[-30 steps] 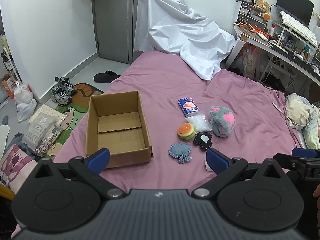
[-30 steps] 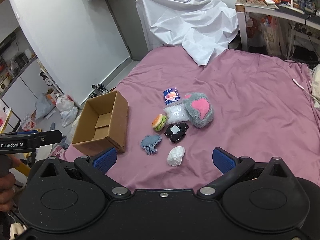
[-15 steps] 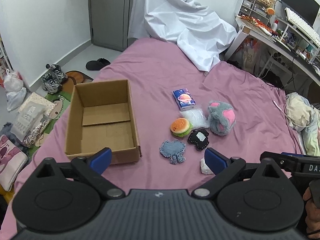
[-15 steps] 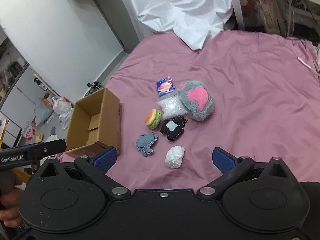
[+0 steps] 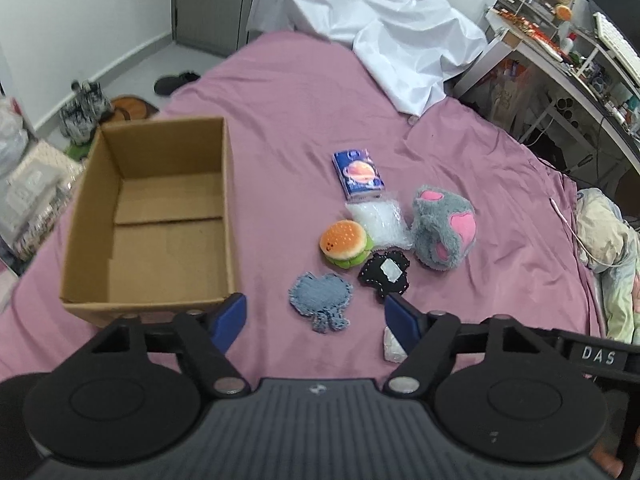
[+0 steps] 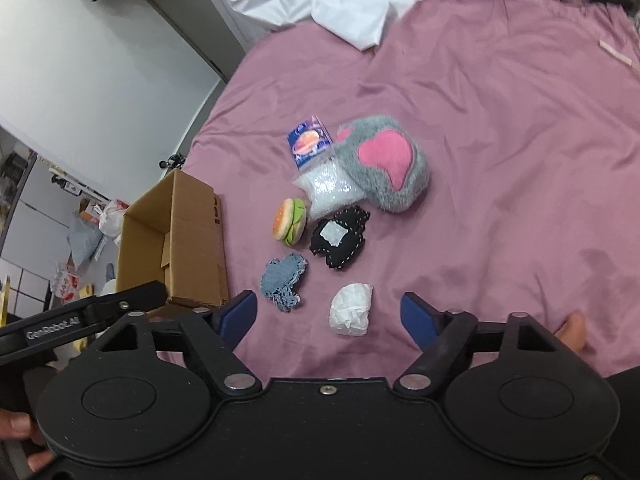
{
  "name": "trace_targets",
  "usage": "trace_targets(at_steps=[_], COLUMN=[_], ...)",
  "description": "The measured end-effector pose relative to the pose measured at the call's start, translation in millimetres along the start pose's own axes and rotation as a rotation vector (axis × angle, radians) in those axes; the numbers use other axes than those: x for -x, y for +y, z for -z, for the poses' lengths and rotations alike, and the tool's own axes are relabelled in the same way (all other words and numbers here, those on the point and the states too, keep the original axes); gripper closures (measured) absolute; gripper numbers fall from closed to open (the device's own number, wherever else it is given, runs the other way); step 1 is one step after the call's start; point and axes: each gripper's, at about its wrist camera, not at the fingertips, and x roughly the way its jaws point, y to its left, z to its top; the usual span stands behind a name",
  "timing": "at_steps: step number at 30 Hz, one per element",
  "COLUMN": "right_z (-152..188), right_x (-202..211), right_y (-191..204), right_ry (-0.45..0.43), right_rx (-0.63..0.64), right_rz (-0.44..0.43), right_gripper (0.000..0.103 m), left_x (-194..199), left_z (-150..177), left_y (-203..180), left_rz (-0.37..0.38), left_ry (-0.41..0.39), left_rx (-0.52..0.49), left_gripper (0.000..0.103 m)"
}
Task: Organize soft objects
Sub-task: 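Lower right gripper onto white plastic bundle and close while left approaches blue denim plush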
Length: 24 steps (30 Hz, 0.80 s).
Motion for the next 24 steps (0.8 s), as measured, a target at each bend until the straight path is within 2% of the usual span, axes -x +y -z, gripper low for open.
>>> trace_targets(at_steps=[7, 12, 20, 24], right_z=[0, 1, -1, -3], right_x=[-32, -44, -67, -80], right_y=[-11, -12, -16, -21], right_ry=[0.052, 0.052, 0.097, 0.127], right_rx=[-0.119, -0.167, -0.215, -0.246], right_rz=[-0.005, -0.001, 0.019, 0.025], right_gripper=[0.042, 0.045, 0.053, 0.057], left_x=[-29, -54, -90, -109], left_z=[-7, -8, -10, -10], left_y=[1, -1, -2, -3], left_rz=[0.016, 0.041, 0.030, 0.019], left_ry=[0.052, 0.107, 0.157, 0.195], left_rx=[0.046, 0.086, 0.151, 0.191], left_gripper=[0.039, 0.045, 0.048, 0.052])
